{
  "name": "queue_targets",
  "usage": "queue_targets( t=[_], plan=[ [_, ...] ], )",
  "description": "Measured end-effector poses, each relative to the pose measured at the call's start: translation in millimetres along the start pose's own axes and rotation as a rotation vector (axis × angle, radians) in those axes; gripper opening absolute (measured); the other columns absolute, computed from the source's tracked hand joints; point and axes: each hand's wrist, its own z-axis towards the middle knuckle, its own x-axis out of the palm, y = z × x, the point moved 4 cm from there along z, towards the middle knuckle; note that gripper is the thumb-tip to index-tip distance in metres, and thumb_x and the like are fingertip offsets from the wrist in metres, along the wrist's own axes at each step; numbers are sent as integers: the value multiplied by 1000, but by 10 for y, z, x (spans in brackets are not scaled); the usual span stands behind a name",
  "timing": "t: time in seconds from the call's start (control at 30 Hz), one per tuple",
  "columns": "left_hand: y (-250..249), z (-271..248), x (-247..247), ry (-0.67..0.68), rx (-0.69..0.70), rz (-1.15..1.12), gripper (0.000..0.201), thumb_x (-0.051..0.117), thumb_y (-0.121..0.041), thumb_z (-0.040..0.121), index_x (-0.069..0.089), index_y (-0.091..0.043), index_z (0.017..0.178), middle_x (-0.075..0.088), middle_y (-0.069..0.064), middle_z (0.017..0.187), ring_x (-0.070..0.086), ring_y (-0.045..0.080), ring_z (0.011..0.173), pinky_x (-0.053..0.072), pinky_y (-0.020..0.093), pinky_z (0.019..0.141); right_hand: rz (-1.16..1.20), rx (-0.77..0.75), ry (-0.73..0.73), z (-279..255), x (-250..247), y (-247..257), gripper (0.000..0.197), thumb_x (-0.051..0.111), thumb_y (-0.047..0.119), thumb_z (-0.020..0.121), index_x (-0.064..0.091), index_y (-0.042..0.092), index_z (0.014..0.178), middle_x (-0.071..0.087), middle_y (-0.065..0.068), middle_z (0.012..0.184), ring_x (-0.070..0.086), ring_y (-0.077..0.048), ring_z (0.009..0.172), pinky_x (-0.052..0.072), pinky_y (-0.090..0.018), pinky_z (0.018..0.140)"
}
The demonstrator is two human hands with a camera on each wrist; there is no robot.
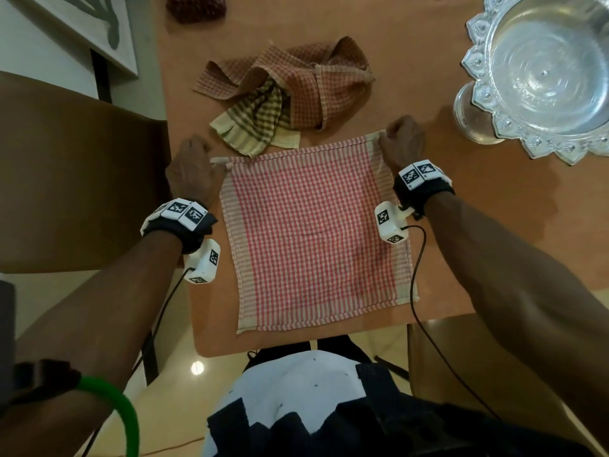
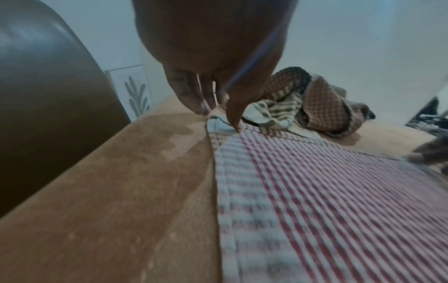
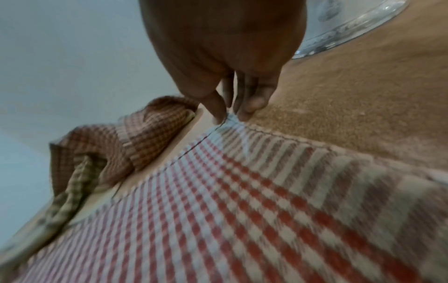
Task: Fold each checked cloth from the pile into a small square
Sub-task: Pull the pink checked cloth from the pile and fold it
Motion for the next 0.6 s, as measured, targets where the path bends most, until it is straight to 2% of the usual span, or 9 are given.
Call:
queue_targets(
  t=[0.07, 0.13, 0.2, 0.23, 0.27, 0.3, 0.37, 0.47, 0.6],
  plan=[
    [-164, -150, -7, -130, 73, 20, 28, 65, -30, 88, 56, -11, 107, 57, 11, 112, 55, 30, 103, 46, 43, 78, -92, -84, -166, -189, 9, 158, 26, 56, 12, 86, 58, 3, 111, 58, -16, 112, 56, -28, 95, 45, -39, 80],
    [-436, -322, 97, -175, 257, -43, 21, 58, -27, 92, 59, -9, 102, 59, 12, 106, 55, 29, 97, 47, 42, 77, -181, -327, -168, -471, 173, 468, 20, 50, 7, 89, 61, 4, 106, 60, -15, 105, 57, -28, 90, 44, -35, 73],
    [-673, -482, 360, -93, 427, -140, 21, 51, -19, 96, 61, -6, 109, 62, 14, 111, 57, 30, 101, 50, 45, 85, -146, -652, 0, -843, 504, 783, 21, 47, 11, 94, 62, 5, 107, 62, -14, 106, 58, -28, 92, 46, -36, 79],
    [-728, -540, 511, -36, 451, -170, 28, 47, -16, 99, 60, -4, 120, 60, 16, 123, 55, 31, 113, 48, 48, 96, -98, -745, 125, -1020, 679, 892, 25, 46, 15, 97, 61, 7, 114, 61, -15, 115, 57, -29, 102, 46, -40, 90],
    [-728, -579, 661, 14, 426, -176, 36, 43, -18, 102, 55, -3, 133, 53, 18, 139, 48, 32, 129, 39, 49, 110, -88, -776, 259, -1168, 837, 946, 33, 42, 21, 100, 56, 8, 127, 55, -15, 132, 50, -31, 120, 39, -43, 105],
    [-684, -603, 778, 32, 366, -151, 44, 38, -22, 104, 45, -4, 144, 42, 18, 152, 36, 32, 141, 27, 48, 119, -119, -759, 363, -1252, 973, 931, 44, 37, 27, 104, 44, 8, 142, 42, -14, 150, 34, -31, 140, 24, -46, 118],
    [-497, -644, 897, 9, 213, -61, 56, 29, -38, 106, 27, -10, 155, 21, 14, 163, 16, 30, 151, 10, 47, 124, -210, -712, 367, -1228, 1018, 741, 56, 27, 38, 107, 22, 10, 155, 16, -9, 164, 6, -27, 152, 1, -46, 123],
    [-290, -677, 884, -34, 115, 34, 66, 24, -53, 105, 16, -16, 158, 10, 13, 165, 10, 29, 153, 8, 47, 124, -261, -591, 315, -930, 759, 214, 65, 23, 49, 105, 7, 14, 158, -2, -5, 166, -6, -23, 153, -8, -39, 123],
    [-285, -689, 866, -35, 86, 86, 67, 20, -53, 105, 14, -13, 158, 8, 15, 165, 9, 30, 153, 13, 51, 123, -322, -533, 300, -774, 396, -186, 69, 18, 51, 104, -2, 13, 157, -8, -8, 165, -15, -19, 151, -12, -36, 122]
  ],
)
